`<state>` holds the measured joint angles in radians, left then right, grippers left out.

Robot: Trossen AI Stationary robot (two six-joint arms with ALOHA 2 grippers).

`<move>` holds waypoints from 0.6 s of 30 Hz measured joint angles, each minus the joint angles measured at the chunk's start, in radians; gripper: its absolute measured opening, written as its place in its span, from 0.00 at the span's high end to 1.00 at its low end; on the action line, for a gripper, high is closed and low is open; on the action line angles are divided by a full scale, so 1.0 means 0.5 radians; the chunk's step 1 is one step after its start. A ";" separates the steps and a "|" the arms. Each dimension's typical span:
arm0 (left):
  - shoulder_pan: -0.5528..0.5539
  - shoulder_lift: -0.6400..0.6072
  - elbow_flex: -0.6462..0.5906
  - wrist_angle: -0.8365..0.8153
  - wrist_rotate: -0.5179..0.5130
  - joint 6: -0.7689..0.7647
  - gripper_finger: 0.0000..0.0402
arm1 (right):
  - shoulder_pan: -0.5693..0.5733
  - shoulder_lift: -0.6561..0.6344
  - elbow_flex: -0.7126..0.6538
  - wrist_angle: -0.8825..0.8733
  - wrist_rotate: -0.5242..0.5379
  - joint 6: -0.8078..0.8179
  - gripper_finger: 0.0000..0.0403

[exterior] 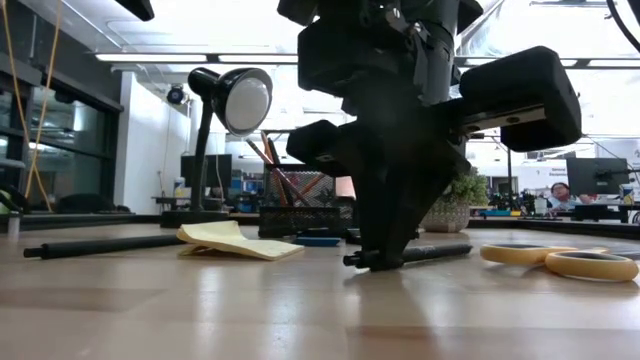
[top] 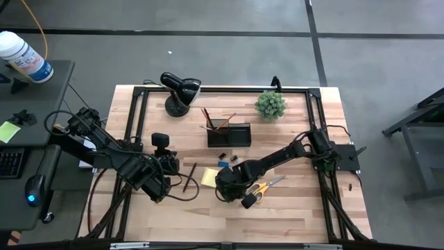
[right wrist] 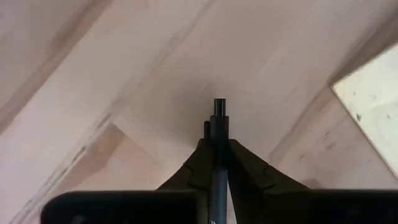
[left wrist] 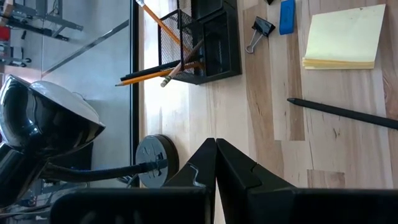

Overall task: Pick and place office supplies into organizer
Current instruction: Put the right black pen into the black desk organizer

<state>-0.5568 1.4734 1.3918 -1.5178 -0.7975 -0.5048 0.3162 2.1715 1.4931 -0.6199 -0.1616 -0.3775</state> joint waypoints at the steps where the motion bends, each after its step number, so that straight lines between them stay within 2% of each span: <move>1: 0.000 0.000 0.000 0.000 0.000 0.001 1.00 | 0.001 0.000 -0.001 0.001 0.000 0.002 0.93; 6: 0.000 0.000 0.000 0.000 0.000 0.001 1.00 | 0.001 0.001 -0.001 -0.002 0.002 0.004 0.90; 13: 0.000 0.000 0.000 -0.001 -0.015 0.004 1.00 | 0.001 -0.006 -0.002 -0.013 0.013 0.004 0.94; 18: 0.000 0.000 0.000 -0.001 -0.016 0.004 1.00 | 0.001 -0.010 0.051 -0.078 0.034 0.005 0.92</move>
<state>-0.5568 1.4734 1.3918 -1.5185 -0.8055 -0.5026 0.3168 2.1667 1.5186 -0.6587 -0.1446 -0.3752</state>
